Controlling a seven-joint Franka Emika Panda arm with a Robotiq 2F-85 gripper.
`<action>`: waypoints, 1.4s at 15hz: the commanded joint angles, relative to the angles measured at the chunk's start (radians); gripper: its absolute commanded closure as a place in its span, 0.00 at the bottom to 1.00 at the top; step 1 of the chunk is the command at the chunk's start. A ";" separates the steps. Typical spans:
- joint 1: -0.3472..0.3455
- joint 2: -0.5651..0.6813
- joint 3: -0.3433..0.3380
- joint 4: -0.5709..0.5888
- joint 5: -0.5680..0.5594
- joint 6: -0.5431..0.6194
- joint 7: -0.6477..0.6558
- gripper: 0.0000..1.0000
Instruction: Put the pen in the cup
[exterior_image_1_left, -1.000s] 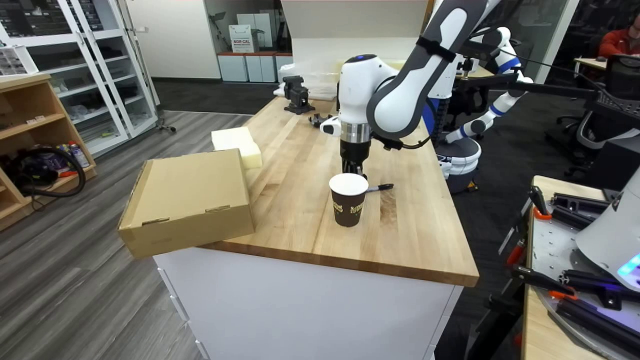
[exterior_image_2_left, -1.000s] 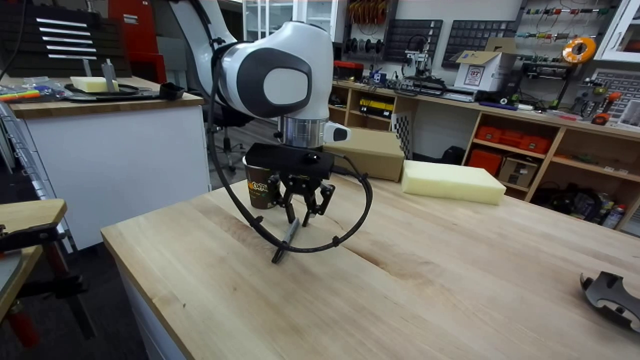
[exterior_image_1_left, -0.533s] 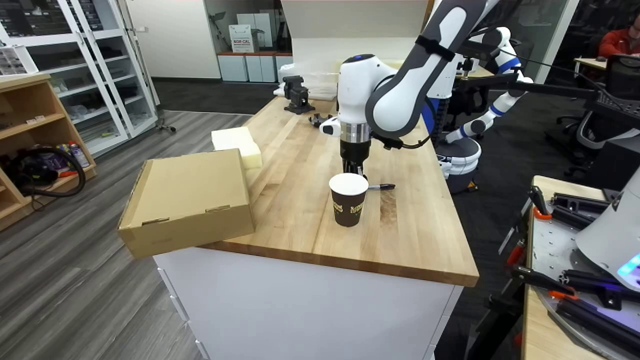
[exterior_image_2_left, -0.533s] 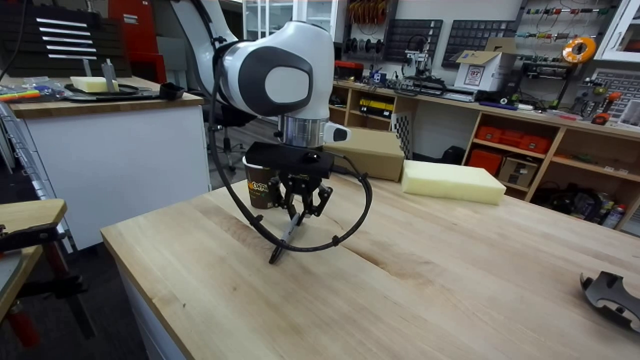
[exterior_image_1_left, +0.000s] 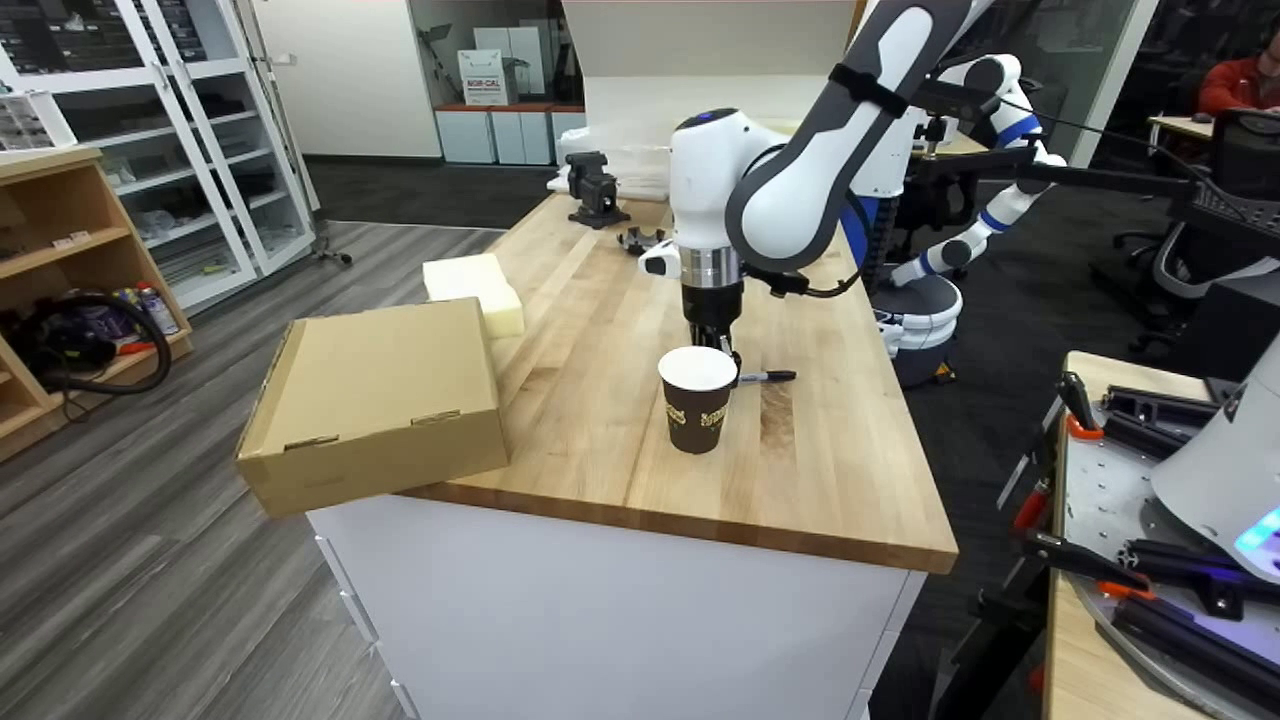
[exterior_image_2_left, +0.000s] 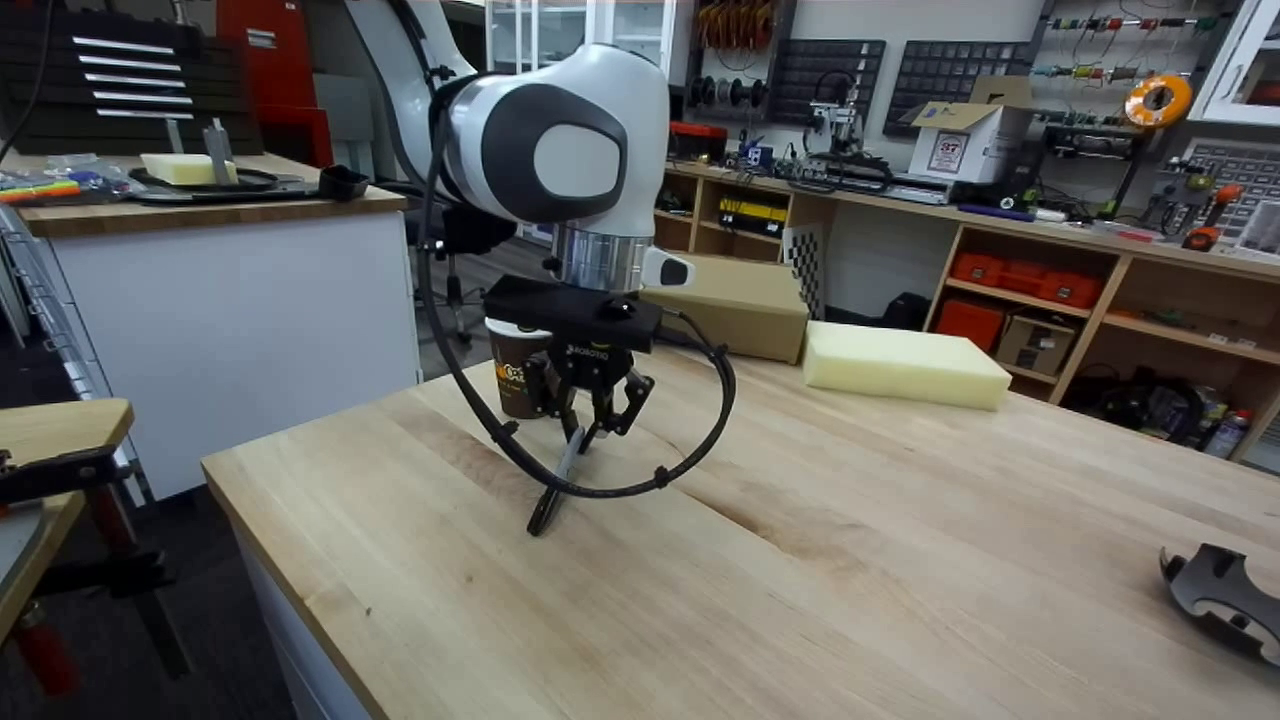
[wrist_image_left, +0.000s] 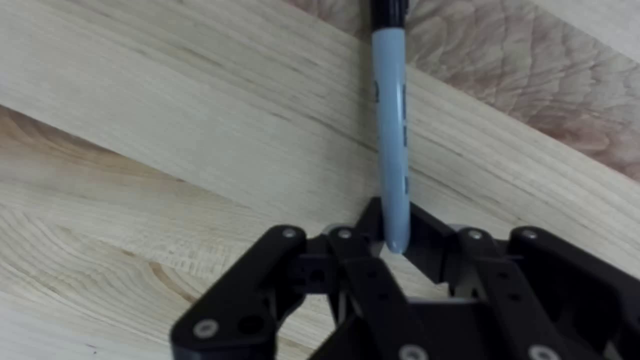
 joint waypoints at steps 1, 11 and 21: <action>0.013 -0.039 0.000 -0.011 0.012 -0.063 0.004 0.94; 0.054 -0.120 -0.011 -0.012 -0.001 -0.203 0.025 0.94; 0.053 -0.185 -0.022 -0.020 -0.004 -0.260 0.013 0.94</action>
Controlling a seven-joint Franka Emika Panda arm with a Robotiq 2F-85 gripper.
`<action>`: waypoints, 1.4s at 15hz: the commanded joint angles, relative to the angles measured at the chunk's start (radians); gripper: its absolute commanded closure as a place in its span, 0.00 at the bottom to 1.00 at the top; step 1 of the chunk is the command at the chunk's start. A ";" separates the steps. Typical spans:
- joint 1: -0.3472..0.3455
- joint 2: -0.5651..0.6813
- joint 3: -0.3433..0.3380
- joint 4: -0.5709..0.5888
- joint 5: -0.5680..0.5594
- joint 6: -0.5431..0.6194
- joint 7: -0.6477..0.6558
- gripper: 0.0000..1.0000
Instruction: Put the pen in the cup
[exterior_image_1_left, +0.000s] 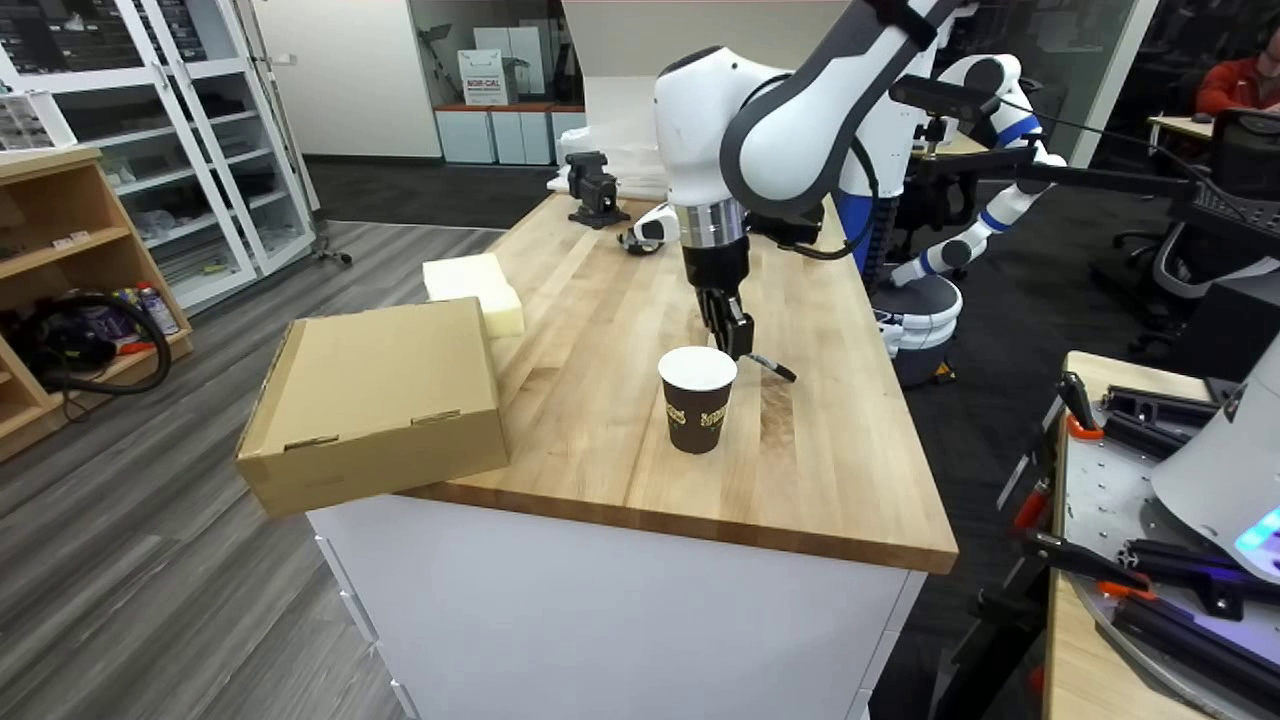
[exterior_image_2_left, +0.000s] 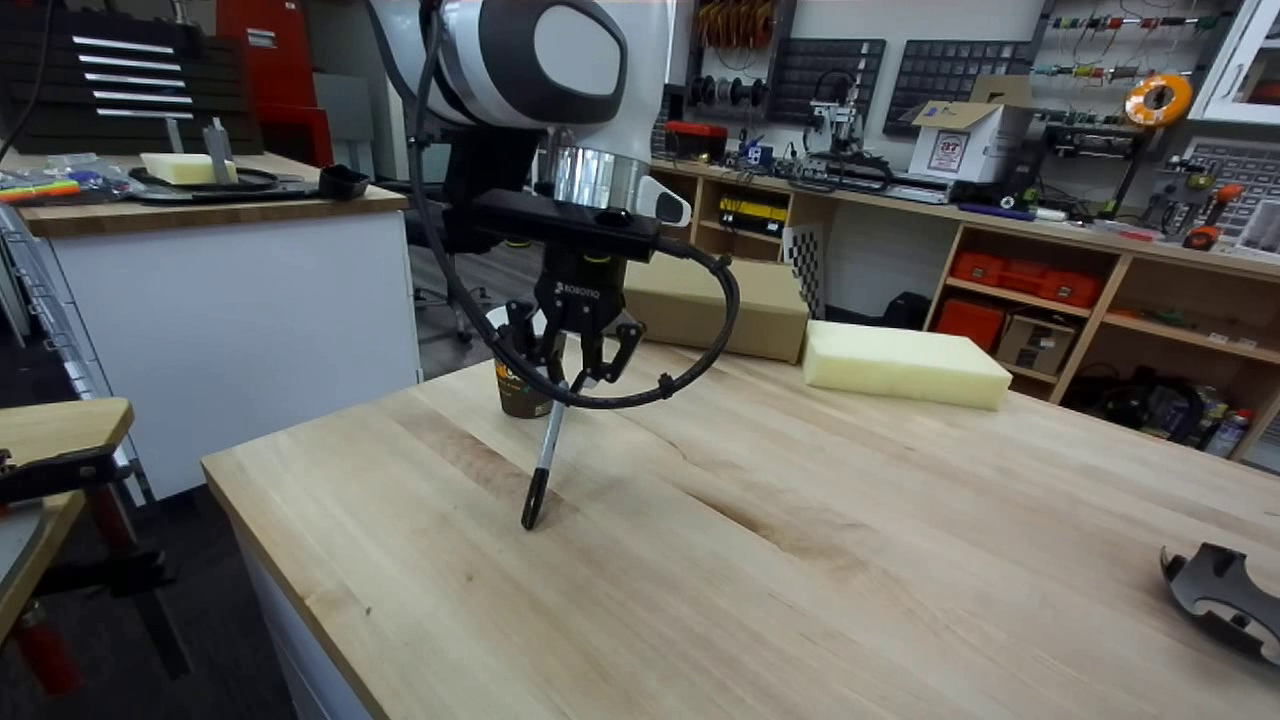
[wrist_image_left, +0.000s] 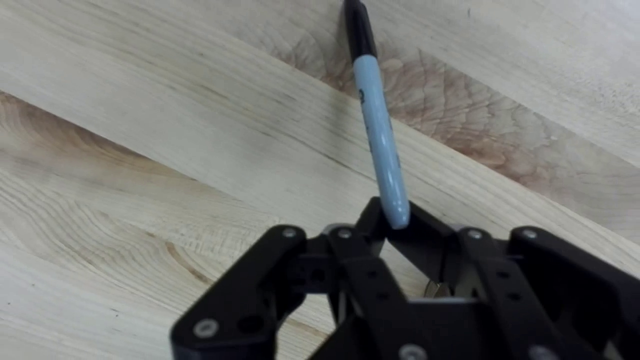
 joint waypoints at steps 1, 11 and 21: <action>0.011 -0.057 -0.017 -0.020 -0.003 -0.053 0.008 0.94; 0.012 -0.074 -0.033 -0.023 -0.010 -0.088 0.012 0.13; -0.030 -0.109 -0.047 -0.177 -0.049 0.157 -0.137 0.00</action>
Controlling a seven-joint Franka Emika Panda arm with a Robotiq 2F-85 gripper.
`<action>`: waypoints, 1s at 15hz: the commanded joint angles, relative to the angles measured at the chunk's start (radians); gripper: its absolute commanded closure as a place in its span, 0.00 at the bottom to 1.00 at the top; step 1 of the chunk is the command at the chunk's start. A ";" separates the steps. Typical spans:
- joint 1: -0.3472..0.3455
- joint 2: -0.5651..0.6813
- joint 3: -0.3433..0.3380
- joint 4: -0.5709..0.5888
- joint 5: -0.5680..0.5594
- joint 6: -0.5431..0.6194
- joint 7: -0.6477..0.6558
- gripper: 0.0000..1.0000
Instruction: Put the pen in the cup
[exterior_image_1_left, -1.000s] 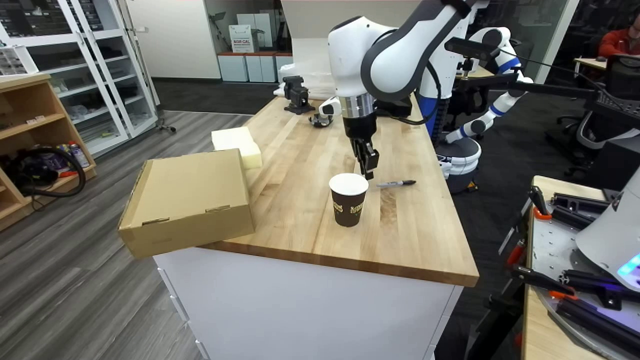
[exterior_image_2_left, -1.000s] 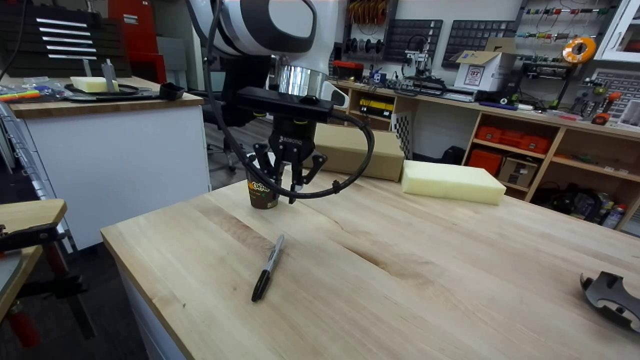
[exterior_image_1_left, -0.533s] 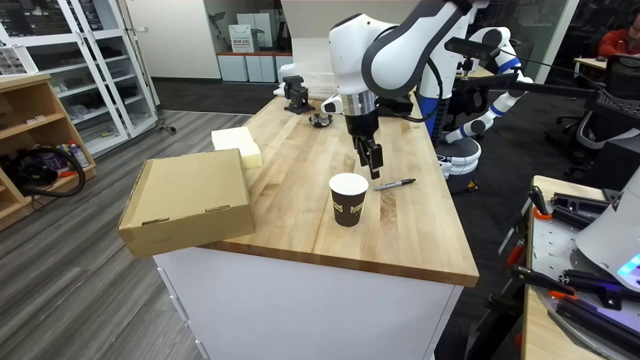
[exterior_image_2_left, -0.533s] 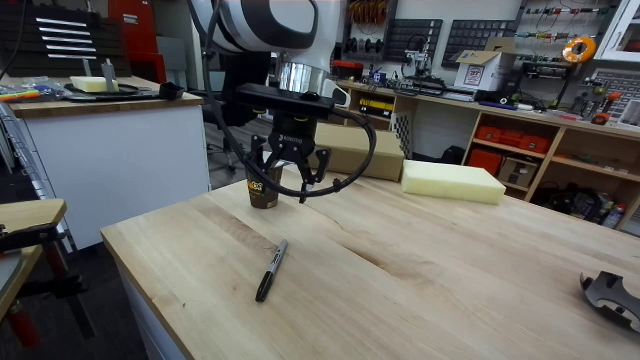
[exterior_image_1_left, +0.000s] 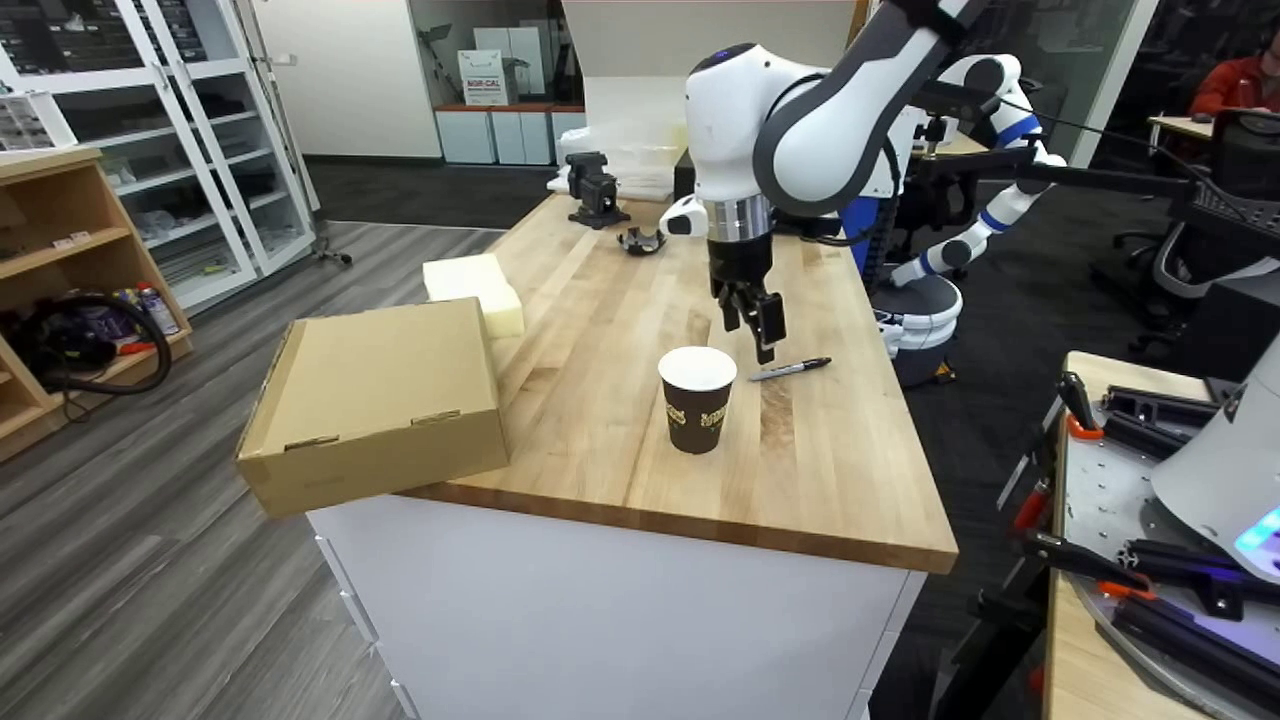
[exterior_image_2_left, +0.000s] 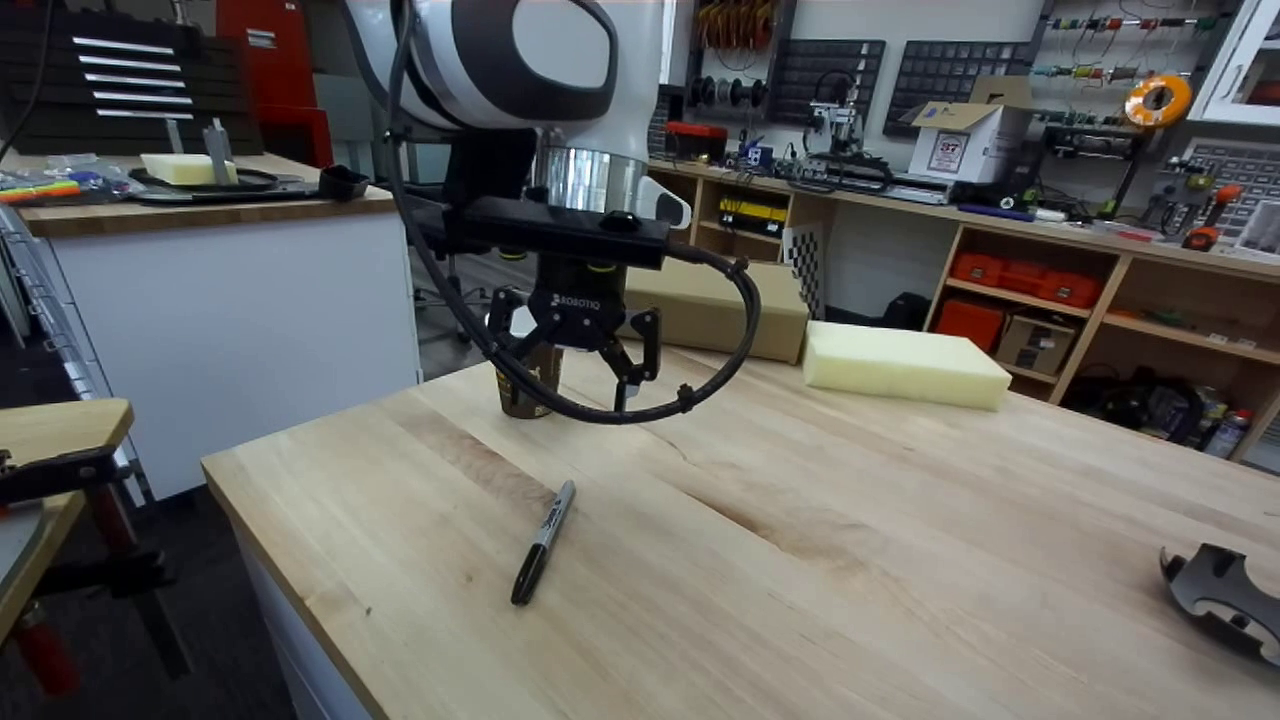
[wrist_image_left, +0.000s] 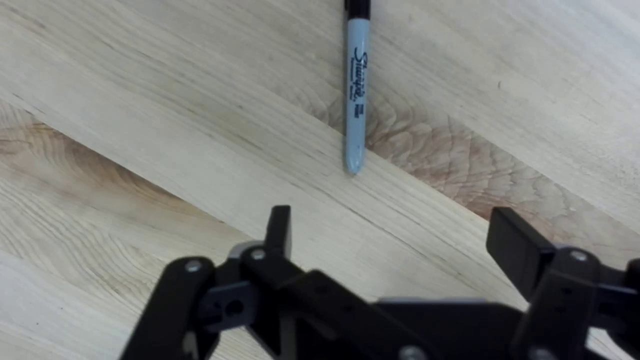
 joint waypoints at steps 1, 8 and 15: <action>-0.021 -0.053 -0.004 -0.098 -0.002 0.113 -0.063 0.00; -0.019 -0.034 -0.008 -0.163 -0.003 0.204 -0.064 0.00; 0.017 -0.033 -0.058 -0.205 -0.081 0.240 0.023 0.00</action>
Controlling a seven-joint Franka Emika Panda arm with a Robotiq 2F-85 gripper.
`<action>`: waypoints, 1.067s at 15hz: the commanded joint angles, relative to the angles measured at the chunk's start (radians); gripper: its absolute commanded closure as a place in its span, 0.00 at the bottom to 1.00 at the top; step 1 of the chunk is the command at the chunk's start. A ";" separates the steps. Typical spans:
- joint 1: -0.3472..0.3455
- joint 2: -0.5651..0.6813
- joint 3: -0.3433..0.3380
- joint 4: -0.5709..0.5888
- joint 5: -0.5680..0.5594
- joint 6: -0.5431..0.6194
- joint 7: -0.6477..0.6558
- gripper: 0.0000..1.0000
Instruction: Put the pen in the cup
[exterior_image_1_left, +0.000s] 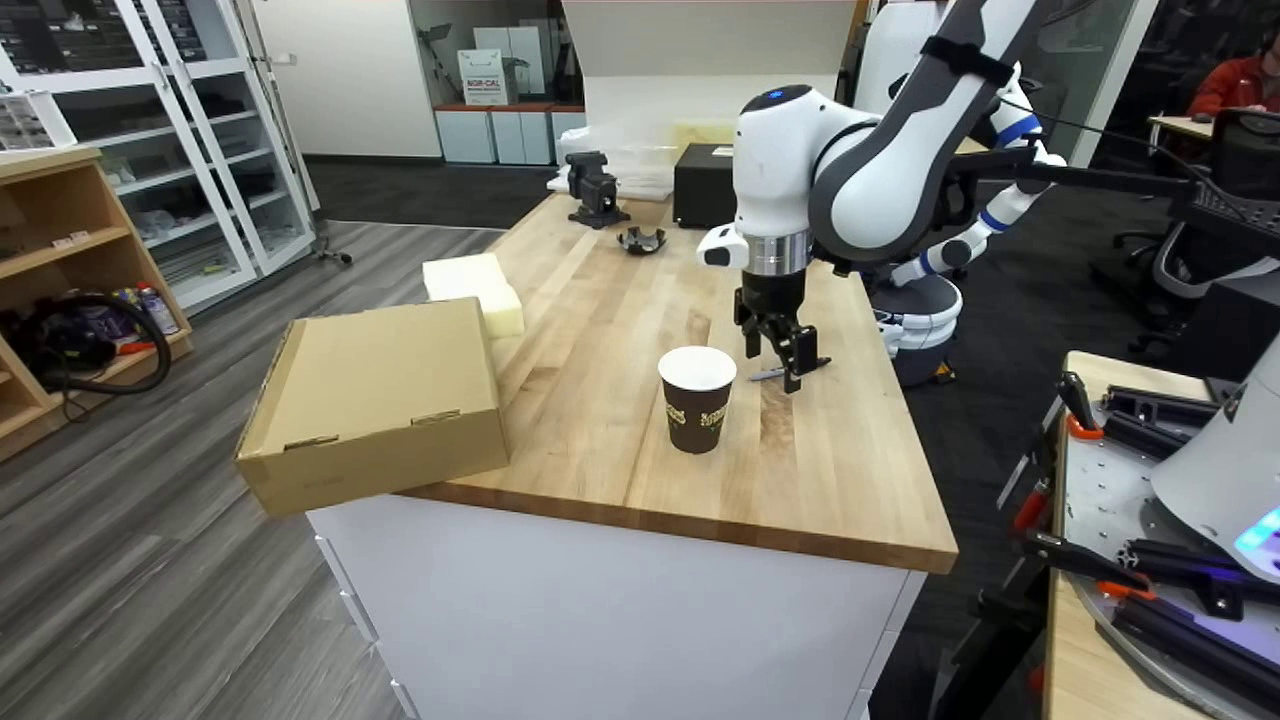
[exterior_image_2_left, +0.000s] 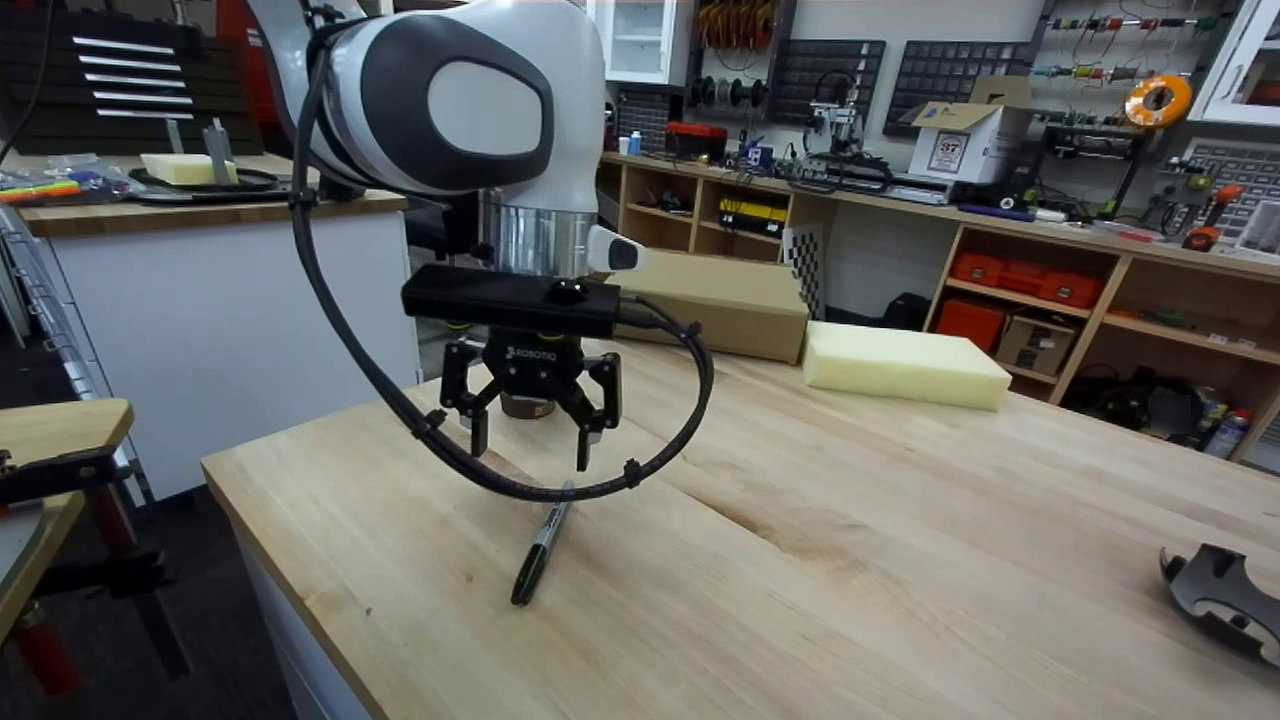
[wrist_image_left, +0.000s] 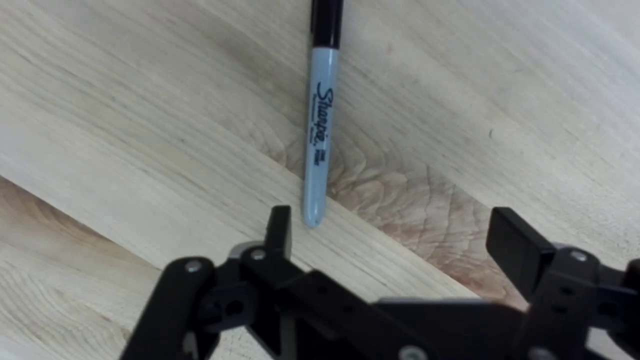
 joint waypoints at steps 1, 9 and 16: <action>0.025 -0.028 -0.037 -0.043 -0.057 0.022 0.070 0.01; 0.066 -0.018 -0.097 -0.031 -0.200 0.010 0.219 0.13; 0.072 -0.006 -0.143 -0.027 -0.338 0.057 0.305 0.37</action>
